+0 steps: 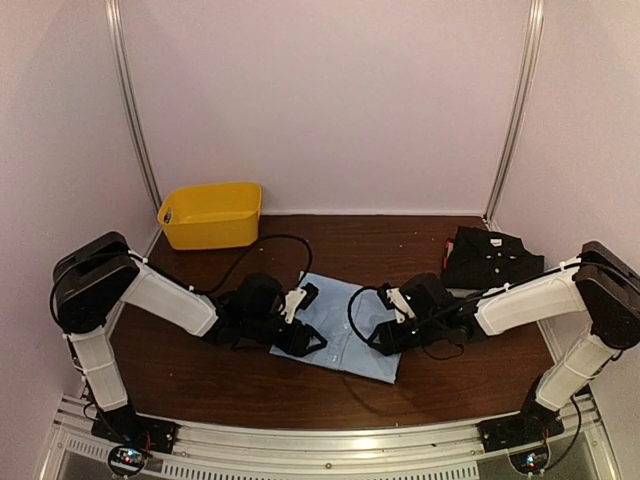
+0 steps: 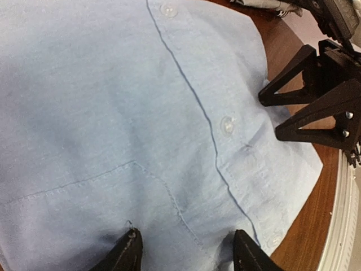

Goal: Fold and stack the long sleeve shirts
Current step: Smooth out the square-folded shirt at the center of the board, then pick up the square-folded shirt from the center of the board.

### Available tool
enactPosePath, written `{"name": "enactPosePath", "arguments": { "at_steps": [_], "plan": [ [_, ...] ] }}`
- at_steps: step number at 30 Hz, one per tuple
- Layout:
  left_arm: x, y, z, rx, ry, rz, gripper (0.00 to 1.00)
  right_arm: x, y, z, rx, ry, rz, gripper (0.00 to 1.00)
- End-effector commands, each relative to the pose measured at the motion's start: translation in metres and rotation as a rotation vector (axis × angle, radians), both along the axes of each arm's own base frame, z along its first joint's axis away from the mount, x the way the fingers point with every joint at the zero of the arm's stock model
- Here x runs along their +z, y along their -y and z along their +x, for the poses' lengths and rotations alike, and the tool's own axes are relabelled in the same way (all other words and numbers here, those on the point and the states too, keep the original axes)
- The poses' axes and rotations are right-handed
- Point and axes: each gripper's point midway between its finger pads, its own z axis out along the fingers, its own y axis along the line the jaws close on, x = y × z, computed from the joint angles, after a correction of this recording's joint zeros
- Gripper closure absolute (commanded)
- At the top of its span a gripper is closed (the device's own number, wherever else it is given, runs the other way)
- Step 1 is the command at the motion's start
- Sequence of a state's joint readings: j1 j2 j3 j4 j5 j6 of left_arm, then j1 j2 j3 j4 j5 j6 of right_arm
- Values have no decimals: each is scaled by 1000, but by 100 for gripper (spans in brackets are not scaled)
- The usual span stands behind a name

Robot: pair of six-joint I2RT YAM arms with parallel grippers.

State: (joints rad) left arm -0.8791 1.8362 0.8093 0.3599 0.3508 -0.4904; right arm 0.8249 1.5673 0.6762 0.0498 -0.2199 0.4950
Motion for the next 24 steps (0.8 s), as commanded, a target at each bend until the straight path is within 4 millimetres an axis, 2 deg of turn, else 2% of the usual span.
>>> {"name": "enactPosePath", "arguments": {
  "at_steps": [1,5,9,12,15,18,24],
  "plan": [
    [-29,-16,3,54,66,103,44,-24,20,-11,-14,-27,-75,46],
    [-28,-18,0,31,110,135,44,-7,21,-11,6,0,-79,44],
    [-8,-16,8,44,168,112,43,30,12,3,23,82,-55,35],
    [9,-18,14,79,209,91,42,47,11,18,23,116,-55,25],
    [24,-21,16,106,242,56,42,57,11,36,30,129,-61,15],
    [30,-23,12,110,261,34,41,62,9,57,54,127,-64,4],
    [35,-21,-3,98,313,26,41,64,-2,99,147,98,-50,0]
  ]
}}
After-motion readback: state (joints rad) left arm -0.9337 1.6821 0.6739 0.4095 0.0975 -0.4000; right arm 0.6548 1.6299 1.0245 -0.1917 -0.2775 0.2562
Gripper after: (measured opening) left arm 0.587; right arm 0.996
